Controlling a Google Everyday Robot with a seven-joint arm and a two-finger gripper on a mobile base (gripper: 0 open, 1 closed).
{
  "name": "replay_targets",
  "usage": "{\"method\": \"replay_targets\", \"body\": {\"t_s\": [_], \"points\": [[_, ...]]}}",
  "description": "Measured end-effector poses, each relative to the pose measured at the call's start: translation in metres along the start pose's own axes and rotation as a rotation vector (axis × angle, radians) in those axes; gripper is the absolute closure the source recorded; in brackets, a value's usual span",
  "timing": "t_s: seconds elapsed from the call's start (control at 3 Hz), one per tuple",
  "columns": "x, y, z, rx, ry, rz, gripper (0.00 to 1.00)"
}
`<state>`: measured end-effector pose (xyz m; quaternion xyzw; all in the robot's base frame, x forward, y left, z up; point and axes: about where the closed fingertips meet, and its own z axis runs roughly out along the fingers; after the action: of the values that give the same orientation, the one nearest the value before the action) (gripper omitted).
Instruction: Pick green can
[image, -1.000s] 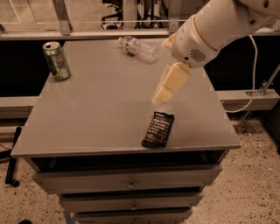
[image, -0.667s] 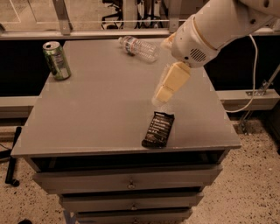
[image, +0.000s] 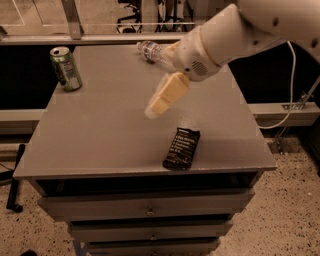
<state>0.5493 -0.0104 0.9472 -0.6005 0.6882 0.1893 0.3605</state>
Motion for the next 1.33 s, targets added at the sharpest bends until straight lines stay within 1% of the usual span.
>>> {"method": "replay_targets", "body": {"t_s": [0.33, 0.67, 1.0, 1.33], "points": [[-0.041, -0.024, 0.056, 0.002, -0.151, -0.013, 0.00], [-0.073, -0.052, 0.112, 0.016, -0.260, -0.019, 0.00], [-0.097, -0.080, 0.167, 0.040, -0.326, 0.002, 0.00], [-0.113, -0.097, 0.213, 0.040, -0.384, 0.053, 0.00]]}}
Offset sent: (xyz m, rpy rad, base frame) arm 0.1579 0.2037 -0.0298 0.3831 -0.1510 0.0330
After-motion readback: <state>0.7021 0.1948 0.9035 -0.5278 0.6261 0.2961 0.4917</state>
